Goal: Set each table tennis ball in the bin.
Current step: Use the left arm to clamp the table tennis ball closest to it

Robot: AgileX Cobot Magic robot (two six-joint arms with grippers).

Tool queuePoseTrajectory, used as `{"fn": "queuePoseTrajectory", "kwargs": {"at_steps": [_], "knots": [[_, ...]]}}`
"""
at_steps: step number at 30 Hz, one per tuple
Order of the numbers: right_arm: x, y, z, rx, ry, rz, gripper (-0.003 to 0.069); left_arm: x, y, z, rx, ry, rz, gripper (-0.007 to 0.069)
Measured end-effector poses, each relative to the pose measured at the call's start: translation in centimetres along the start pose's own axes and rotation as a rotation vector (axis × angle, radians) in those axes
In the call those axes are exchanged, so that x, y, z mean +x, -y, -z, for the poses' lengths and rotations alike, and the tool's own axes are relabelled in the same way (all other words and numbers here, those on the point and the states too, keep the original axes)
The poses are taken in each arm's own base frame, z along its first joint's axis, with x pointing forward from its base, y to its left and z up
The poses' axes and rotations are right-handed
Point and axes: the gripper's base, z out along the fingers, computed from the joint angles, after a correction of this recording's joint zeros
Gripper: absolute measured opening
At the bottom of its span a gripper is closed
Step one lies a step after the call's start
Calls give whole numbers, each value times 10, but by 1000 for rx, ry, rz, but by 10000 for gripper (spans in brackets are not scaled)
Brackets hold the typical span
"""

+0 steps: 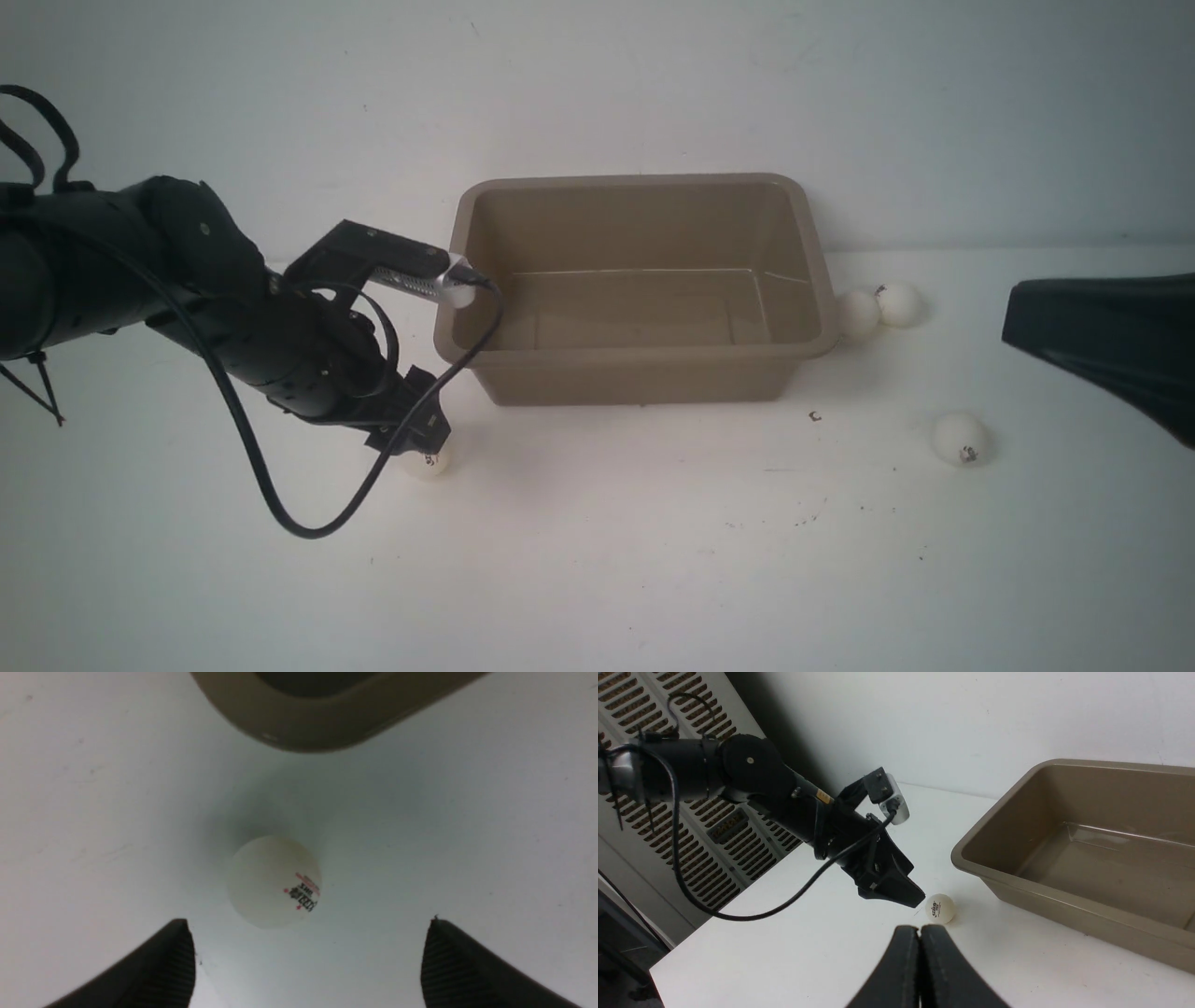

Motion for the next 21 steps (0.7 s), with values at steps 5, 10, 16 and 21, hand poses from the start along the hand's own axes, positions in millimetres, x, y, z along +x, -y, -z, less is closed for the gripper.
{"fn": "queuePoseTrajectory", "kwargs": {"at_steps": [5,10,16,21], "knots": [[0,0,0,0,0,0,-12,1,-5,-15,-3,-39,13,587],[0,0,0,-1,0,0,-12,3,-8,-26,-2,-58,21,587],[0,0,0,-2,-1,-1,-12,4,-10,-37,-5,-58,39,587],[0,0,0,-3,-1,-1,-12,5,-11,-45,7,-52,69,587]]}}
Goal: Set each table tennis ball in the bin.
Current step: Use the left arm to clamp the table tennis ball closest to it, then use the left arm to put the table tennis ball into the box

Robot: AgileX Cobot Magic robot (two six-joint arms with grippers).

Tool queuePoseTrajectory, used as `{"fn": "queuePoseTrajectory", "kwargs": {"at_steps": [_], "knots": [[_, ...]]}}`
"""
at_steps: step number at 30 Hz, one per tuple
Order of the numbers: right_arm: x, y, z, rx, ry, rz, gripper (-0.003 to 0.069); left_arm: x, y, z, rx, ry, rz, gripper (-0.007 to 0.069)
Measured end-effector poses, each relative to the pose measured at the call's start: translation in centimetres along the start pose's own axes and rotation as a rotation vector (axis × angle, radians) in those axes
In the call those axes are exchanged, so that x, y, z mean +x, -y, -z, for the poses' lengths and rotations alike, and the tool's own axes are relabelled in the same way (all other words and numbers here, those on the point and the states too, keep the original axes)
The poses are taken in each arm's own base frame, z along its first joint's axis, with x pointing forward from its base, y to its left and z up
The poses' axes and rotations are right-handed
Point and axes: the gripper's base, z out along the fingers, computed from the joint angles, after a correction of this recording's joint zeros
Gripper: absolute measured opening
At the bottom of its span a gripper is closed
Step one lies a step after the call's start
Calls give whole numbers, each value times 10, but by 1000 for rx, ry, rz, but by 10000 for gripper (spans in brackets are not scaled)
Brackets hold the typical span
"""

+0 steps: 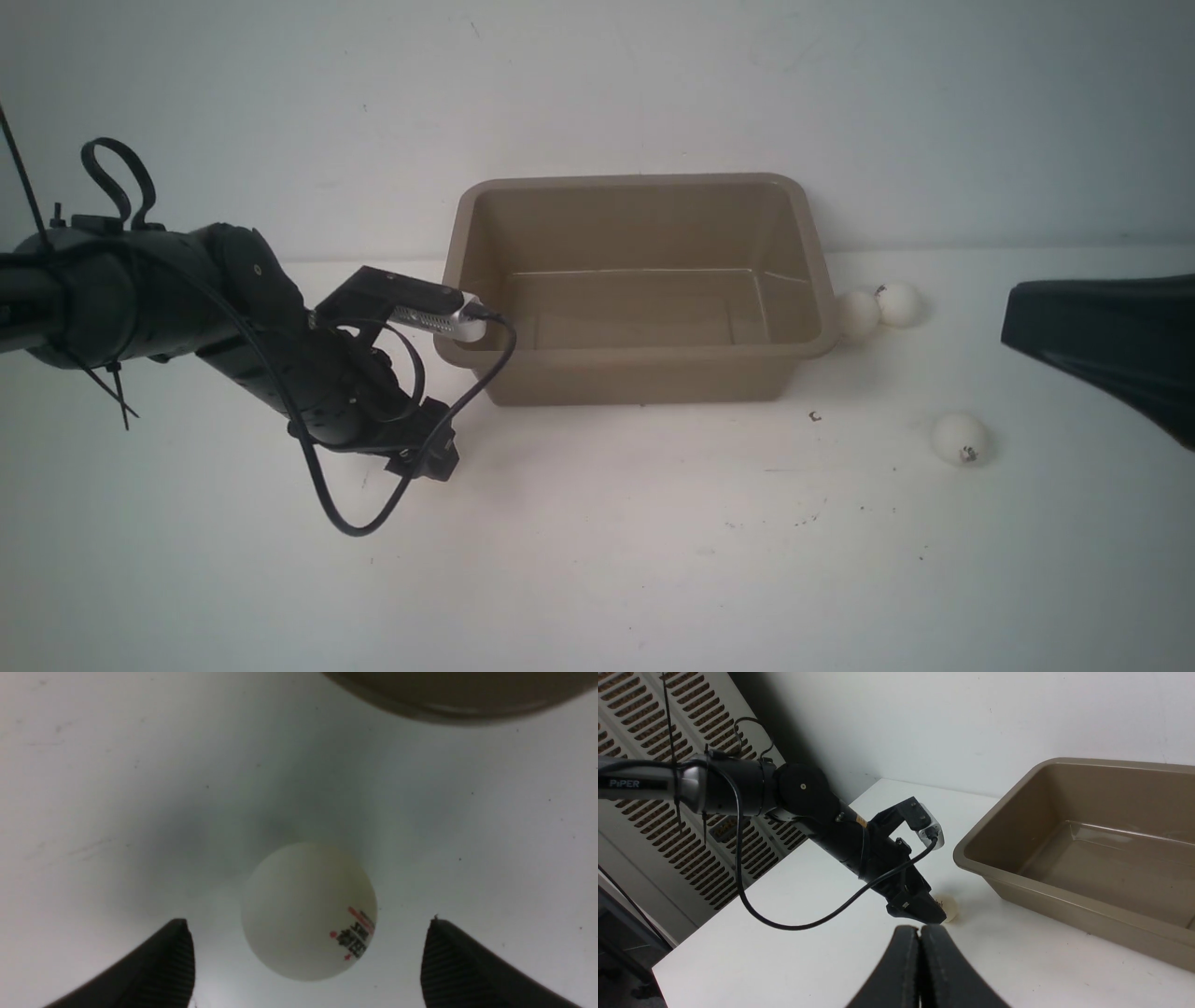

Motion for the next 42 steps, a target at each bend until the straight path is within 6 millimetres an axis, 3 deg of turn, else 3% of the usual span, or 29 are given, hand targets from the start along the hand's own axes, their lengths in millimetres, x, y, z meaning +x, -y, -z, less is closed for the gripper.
{"fn": "queuePoseTrajectory", "kwargs": {"at_steps": [9,12,15,19,23,27,29,30,32,35,37,42], "knots": [[0,0,0,-1,0,0,-11,-2,-2,-17,30,15,31,581],[0,0,0,-1,0,0,-11,-6,-3,-21,33,29,48,531],[0,0,0,-1,0,2,-11,-10,-4,-22,26,48,65,374],[0,0,0,-1,0,3,-11,-9,-4,-21,28,38,70,346],[0,1,0,12,5,4,-11,-2,-2,-8,13,-52,5,346],[-1,2,0,20,9,4,-11,-4,2,36,-75,-56,-26,346],[-1,2,0,21,10,5,-11,-12,12,65,-111,35,-46,346],[-1,2,0,21,10,5,-11,-13,12,68,-114,45,-48,346],[-1,2,0,22,10,5,-11,-31,28,99,-139,196,-99,346],[-1,2,0,22,10,5,-11,-57,44,119,-144,322,-150,346],[-1,2,0,22,10,5,-11,-70,48,116,-136,337,-160,346],[-1,2,0,20,9,5,-11,-99,56,77,-99,275,-181,346]]}}
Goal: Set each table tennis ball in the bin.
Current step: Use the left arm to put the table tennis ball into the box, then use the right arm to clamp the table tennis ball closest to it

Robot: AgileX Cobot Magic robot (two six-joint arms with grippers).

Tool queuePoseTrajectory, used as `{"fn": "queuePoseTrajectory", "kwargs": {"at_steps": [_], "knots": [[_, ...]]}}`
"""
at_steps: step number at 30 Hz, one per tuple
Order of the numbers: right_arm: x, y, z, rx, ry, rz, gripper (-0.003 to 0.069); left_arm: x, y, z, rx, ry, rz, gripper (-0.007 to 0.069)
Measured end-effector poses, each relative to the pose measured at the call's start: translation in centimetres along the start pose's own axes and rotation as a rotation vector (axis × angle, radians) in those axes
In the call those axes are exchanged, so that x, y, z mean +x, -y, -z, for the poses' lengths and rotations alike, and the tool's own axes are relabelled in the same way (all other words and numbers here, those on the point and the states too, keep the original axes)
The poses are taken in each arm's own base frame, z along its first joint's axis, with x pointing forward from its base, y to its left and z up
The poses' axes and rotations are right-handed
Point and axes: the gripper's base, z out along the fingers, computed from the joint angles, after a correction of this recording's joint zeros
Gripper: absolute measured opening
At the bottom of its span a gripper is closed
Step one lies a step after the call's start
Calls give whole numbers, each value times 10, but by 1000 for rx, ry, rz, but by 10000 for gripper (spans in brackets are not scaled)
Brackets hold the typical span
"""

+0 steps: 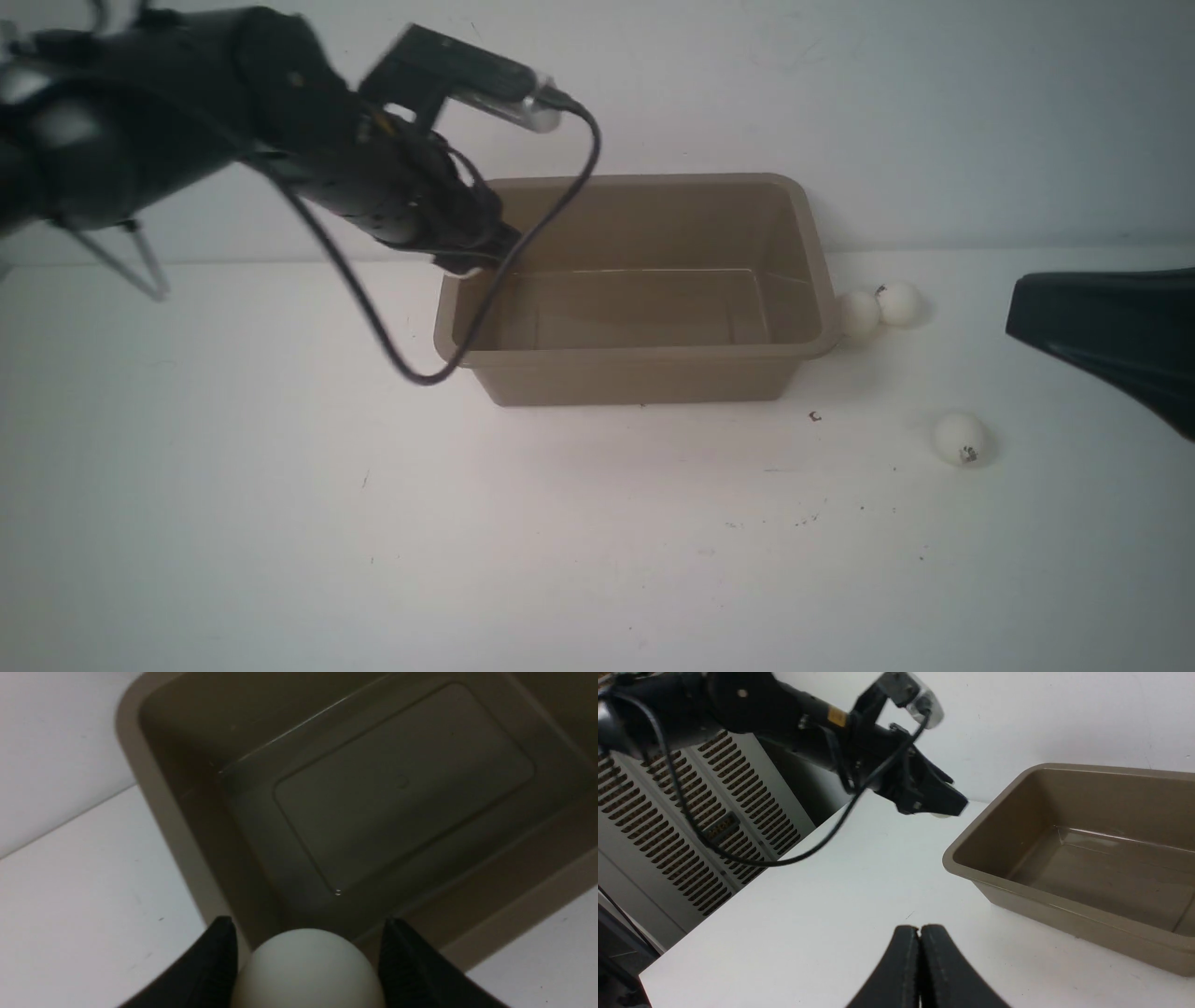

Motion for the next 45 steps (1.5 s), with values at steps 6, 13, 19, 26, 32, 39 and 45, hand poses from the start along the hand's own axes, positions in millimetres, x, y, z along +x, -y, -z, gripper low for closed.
{"fn": "queuePoseTrajectory", "kwargs": {"at_steps": [6,13,19,26,32,39,45], "knots": [[1,-1,0,-15,-7,0,-11,-7,5,-53,41,-79,-15,346],[3,-7,0,-72,-32,-3,-11,-13,7,-73,91,-122,-16,347],[3,-7,0,-82,-37,-6,-11,-18,9,-72,108,-105,0,489],[3,-6,0,-65,-29,3,-11,-15,10,-68,126,-154,0,542],[-8,21,2,228,77,140,-11,-35,15,6,124,-112,-61,426],[0,72,-18,416,8,104,-11,-49,32,146,122,65,-118,279],[29,121,-46,485,-160,76,-11,-28,48,252,117,164,-168,247]]}}
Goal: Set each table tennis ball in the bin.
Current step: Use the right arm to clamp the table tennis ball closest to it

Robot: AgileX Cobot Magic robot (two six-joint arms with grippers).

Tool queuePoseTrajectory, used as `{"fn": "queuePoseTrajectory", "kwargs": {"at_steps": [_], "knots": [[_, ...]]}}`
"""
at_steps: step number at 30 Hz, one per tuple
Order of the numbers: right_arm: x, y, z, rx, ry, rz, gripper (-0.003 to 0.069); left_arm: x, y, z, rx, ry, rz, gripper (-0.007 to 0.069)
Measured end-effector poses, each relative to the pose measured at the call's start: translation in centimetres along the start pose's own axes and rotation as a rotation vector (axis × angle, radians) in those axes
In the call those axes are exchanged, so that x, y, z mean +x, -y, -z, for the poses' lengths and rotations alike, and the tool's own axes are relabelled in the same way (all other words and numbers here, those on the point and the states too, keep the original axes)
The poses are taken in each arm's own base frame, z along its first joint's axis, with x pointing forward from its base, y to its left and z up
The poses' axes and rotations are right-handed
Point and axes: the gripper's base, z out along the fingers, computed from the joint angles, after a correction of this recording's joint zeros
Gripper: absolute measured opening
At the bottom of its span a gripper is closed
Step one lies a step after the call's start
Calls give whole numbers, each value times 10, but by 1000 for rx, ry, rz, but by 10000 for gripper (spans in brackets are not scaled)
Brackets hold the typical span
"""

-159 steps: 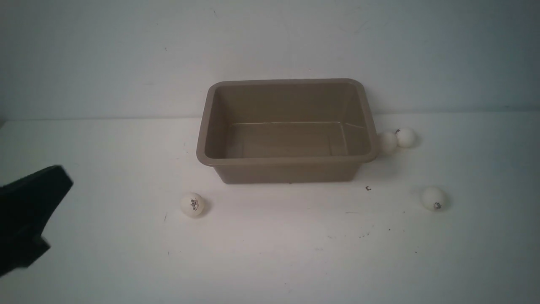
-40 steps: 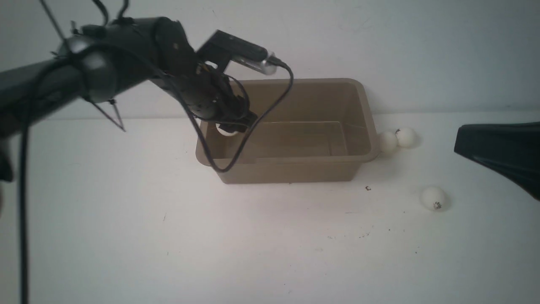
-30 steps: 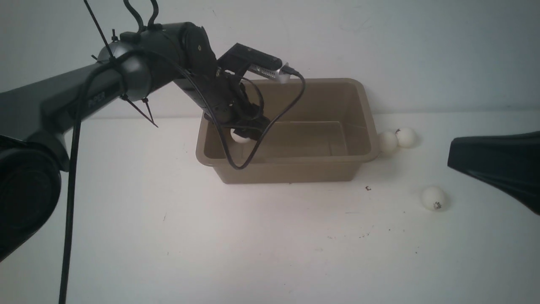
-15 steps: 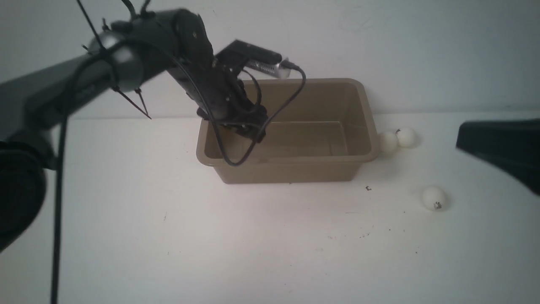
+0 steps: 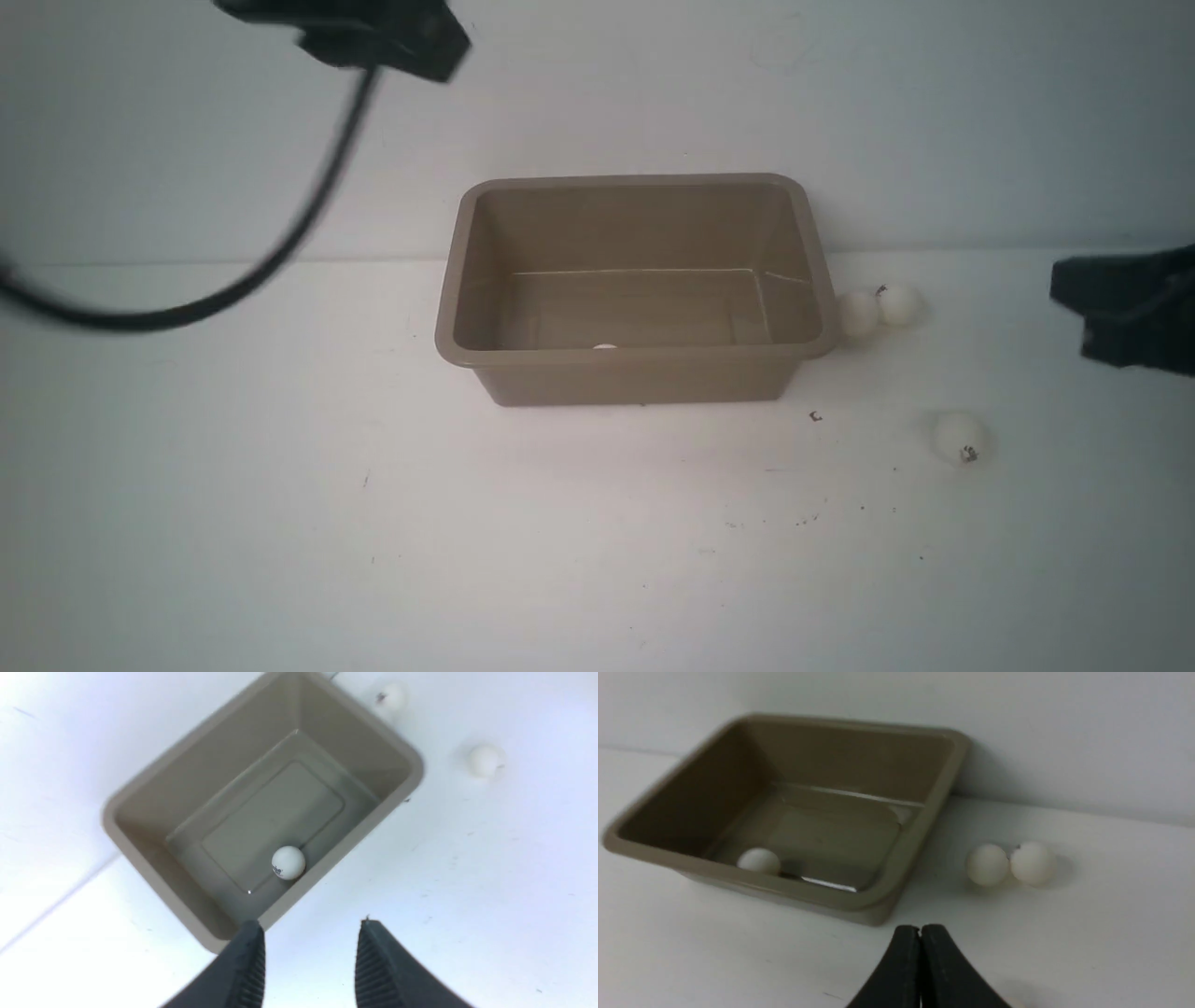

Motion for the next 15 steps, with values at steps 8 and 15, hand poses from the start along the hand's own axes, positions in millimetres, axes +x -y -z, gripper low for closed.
{"fn": "queuePoseTrajectory", "kwargs": {"at_steps": [8,15], "knots": [[11,26,-16,199,-51,-7,-11,16,24,68,-32,114,-34,247],[36,47,-8,478,-97,-71,-11,37,26,52,0,17,-11,247]]}}
